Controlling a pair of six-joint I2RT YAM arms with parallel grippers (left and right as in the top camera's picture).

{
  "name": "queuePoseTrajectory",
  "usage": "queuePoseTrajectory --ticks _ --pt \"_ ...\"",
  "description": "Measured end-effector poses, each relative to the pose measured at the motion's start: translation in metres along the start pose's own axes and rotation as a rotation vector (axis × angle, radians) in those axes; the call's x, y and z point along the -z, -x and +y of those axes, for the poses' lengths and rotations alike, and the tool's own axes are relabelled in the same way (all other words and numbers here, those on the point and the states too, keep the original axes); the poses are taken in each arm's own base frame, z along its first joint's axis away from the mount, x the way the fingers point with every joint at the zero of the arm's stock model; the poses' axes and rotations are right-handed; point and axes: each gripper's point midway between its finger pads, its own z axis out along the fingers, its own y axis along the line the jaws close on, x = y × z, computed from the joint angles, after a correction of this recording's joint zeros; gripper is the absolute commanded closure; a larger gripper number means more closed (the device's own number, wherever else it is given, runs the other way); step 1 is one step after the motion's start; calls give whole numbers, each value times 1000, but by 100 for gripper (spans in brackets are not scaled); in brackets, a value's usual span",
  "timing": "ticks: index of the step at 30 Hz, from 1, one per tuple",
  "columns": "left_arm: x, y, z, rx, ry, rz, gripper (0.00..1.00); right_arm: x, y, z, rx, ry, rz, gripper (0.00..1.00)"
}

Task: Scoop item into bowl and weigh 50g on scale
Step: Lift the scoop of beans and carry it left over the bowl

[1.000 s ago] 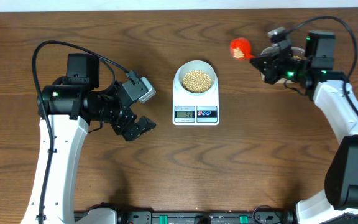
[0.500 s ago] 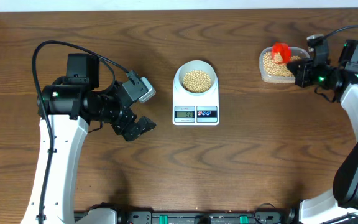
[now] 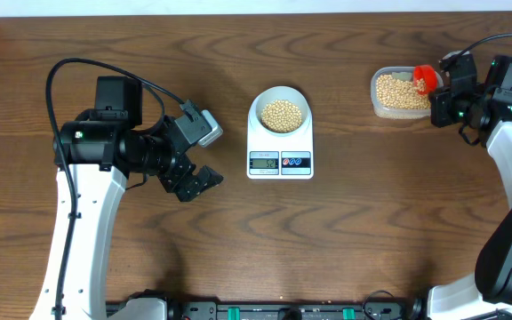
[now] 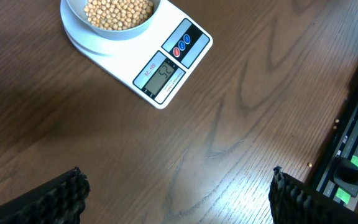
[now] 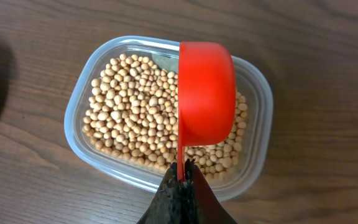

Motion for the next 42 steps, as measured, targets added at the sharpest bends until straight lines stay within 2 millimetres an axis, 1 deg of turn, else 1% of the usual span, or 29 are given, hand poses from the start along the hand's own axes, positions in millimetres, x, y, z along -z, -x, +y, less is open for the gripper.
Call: queuePoseTrajectory --ticks 5,7,11,17,19,25,28,29,31,33,34,35,36,38,39,42 --pt "0 0 0 0 0 0 5 8 9 4 66 -39 -9 99" --pt "0 0 0 0 0 0 5 11 10 7 109 -73 11 99" --pt "0 0 0 0 0 0 5 8 6 13 186 -136 67 99" --pt "0 0 0 0 0 0 5 4 20 26 257 -165 43 99" --pt "0 0 0 0 0 0 5 5 22 28 266 -167 39 99" --pt "0 0 0 0 0 0 5 20 33 27 290 -203 11 99" --pt "0 0 0 0 0 0 5 25 43 35 300 -173 -36 99" --pt "0 0 0 0 0 0 5 26 47 40 303 -146 -57 99" --pt "0 0 0 0 0 0 5 26 58 60 302 -32 -131 99" --pt "0 0 0 0 0 0 5 30 68 91 309 135 -210 99" --pt "0 0 0 0 0 0 5 32 72 102 314 194 -238 99" --pt "0 0 0 0 0 0 5 37 77 121 324 288 -277 99" --pt "0 0 0 0 0 0 5 38 77 126 329 310 -284 99" --pt "0 0 0 0 0 0 5 43 79 161 358 441 -312 99" --pt "0 0 0 0 0 0 5 43 79 170 368 469 -314 99" --pt "0 0 0 0 0 0 5 35 71 212 413 570 -292 99"
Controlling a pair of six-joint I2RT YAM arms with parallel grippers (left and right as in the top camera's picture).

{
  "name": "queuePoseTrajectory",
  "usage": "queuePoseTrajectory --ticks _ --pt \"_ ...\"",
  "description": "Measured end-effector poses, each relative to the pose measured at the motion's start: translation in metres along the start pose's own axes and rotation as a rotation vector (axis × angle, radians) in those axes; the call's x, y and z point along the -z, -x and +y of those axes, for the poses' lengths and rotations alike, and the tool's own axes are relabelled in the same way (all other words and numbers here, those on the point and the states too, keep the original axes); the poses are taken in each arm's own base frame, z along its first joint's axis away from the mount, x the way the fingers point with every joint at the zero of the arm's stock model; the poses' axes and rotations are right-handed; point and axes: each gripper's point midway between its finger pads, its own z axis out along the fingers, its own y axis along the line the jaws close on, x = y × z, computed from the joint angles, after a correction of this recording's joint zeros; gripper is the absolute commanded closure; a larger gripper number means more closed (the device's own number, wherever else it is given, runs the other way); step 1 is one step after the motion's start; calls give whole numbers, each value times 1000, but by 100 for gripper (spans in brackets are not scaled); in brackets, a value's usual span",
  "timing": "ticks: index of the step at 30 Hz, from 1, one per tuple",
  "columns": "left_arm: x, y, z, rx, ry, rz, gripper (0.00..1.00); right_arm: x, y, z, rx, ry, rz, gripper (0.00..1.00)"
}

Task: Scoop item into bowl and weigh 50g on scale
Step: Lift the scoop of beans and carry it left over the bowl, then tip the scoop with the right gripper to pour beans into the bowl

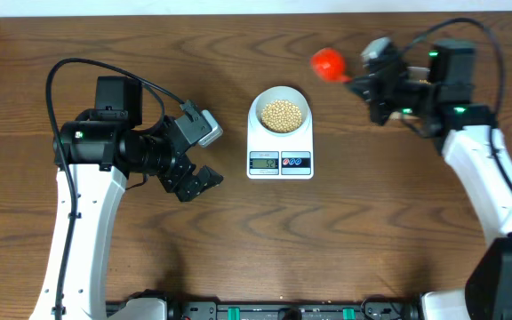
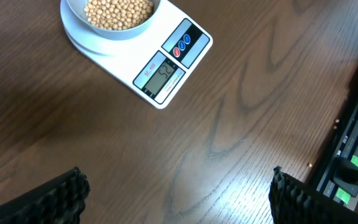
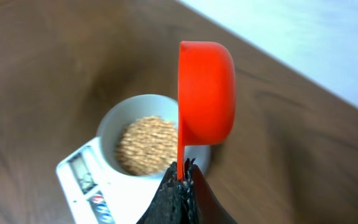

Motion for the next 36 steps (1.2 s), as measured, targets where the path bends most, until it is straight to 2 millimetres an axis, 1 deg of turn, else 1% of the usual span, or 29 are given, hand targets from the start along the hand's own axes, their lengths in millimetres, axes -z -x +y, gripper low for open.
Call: queuePoseTrajectory --ticks 2,5,10,14,18,23,31,36 --pt "0 0 0 0 0 0 5 -16 -3 13 24 24 27 99" --pt "0 0 0 0 0 0 5 -32 -9 22 86 8 76 99" --pt "0 0 0 0 0 0 5 -55 -19 35 203 -14 153 99" --pt "0 0 0 0 0 0 5 -66 -28 38 262 -33 203 99" --pt "0 0 0 0 0 0 5 -71 -37 35 285 -49 238 99" --pt "0 0 0 0 0 0 5 -81 -57 30 282 -47 288 99" --pt "0 0 0 0 0 0 5 -82 -59 30 286 -47 295 99" --pt "0 0 0 0 0 0 5 -90 -69 35 280 -27 317 99"
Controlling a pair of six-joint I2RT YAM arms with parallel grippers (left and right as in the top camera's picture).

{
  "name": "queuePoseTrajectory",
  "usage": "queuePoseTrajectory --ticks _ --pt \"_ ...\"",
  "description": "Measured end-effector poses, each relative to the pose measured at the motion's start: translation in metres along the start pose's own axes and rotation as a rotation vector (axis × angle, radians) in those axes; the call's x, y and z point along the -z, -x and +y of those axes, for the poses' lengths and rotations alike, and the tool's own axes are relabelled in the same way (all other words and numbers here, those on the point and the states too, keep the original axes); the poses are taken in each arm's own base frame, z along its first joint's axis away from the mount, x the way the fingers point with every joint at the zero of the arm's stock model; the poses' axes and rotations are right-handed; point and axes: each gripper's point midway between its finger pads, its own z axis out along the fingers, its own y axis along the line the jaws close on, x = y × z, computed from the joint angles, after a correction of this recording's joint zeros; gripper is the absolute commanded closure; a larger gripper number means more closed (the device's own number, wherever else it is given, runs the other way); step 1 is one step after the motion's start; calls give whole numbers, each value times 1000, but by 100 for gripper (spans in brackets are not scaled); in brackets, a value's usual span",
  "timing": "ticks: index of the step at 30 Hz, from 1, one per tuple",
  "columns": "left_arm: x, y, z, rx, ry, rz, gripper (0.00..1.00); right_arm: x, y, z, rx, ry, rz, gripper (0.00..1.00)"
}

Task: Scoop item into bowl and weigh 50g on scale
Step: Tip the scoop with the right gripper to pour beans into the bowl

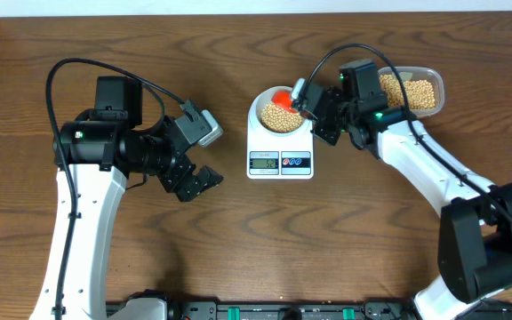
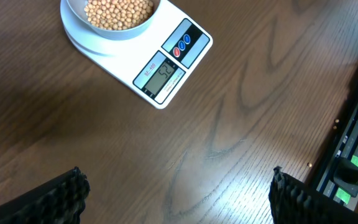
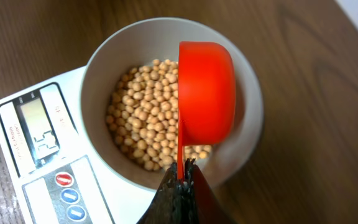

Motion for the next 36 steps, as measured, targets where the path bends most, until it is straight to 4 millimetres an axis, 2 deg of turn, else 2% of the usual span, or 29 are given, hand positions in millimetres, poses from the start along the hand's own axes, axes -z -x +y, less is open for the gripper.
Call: queuePoseTrajectory --ticks 9,24,36 --pt "0 0 0 0 0 0 5 -10 1 19 -4 46 18 99" --pt "0 0 0 0 0 0 5 -9 4 21 -232 68 4 99" --pt "0 0 0 0 0 0 5 5 8 17 -468 187 -86 99"
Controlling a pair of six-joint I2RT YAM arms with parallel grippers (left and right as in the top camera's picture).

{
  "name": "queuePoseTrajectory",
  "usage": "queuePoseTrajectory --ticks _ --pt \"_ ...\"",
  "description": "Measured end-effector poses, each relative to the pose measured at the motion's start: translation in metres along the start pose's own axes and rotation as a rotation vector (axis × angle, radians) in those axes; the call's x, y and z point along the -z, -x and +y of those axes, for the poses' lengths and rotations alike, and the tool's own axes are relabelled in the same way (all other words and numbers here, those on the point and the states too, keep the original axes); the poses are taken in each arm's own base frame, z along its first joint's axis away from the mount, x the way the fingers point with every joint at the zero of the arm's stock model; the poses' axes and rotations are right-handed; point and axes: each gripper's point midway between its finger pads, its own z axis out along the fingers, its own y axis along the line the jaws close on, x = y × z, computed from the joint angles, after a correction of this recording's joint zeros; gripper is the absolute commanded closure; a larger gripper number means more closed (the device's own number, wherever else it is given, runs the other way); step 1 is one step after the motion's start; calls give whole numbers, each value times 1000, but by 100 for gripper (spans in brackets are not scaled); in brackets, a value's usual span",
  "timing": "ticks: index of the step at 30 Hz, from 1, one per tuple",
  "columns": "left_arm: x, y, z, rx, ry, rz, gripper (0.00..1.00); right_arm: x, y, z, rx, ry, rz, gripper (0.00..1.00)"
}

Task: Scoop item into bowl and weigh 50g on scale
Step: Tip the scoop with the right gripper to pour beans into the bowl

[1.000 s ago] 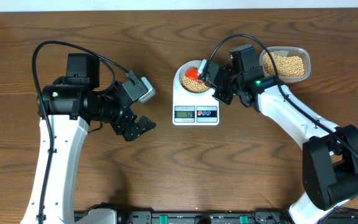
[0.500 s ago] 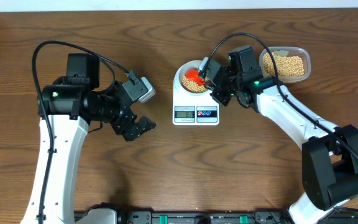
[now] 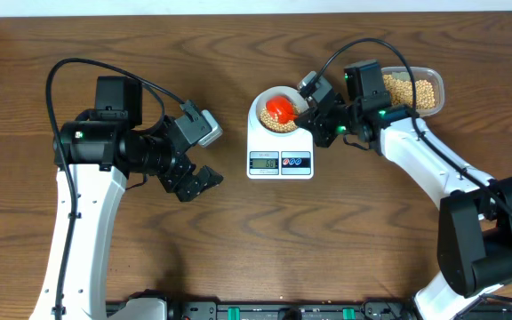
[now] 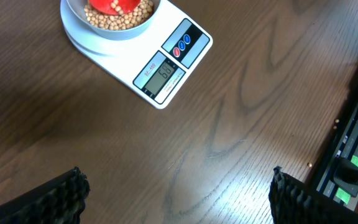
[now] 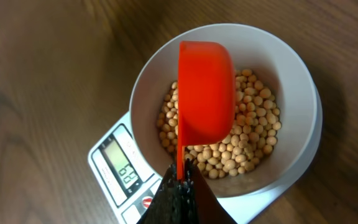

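A white bowl (image 3: 264, 96) of pale beans stands on the white scale (image 3: 280, 162) at the table's middle. My right gripper (image 5: 181, 178) is shut on the handle of a red scoop (image 5: 205, 87), whose cup lies in the bowl over the beans (image 5: 253, 134). In the overhead view the red scoop (image 3: 280, 108) covers the bowl's middle. The scale display (image 5: 127, 170) shows digits. My left gripper (image 3: 201, 181) hangs open over bare wood, left of the scale. In the left wrist view its fingers (image 4: 61, 193) frame the table, with the scale (image 4: 166, 62) above them.
A clear plastic tub of beans (image 3: 413, 89) stands at the back right, behind my right arm. A rail with cables and green clips runs along the table's front edge.
The red scoop has moved further over the bowl's middle and now lies against the beans. The digits on the scale display have changed. My left arm has not moved.
First my right gripper held the red scoop over the bean tub at the back right. Then it held the scoop in the air right of the scale. After that the scoop stood at the bowl's right rim, and now it lies in the bowl. The tub has shifted slightly.
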Motion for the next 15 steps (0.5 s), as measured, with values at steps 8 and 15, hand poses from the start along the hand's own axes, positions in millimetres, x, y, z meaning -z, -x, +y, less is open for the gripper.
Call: queuePoseTrajectory --ticks 8,15 --pt "0 0 0 0 0 0 5 10 3 -6 -112 46 -38 99" --pt "0 0 0 0 0 0 5 19 13 -17 -129 46 -96 99"
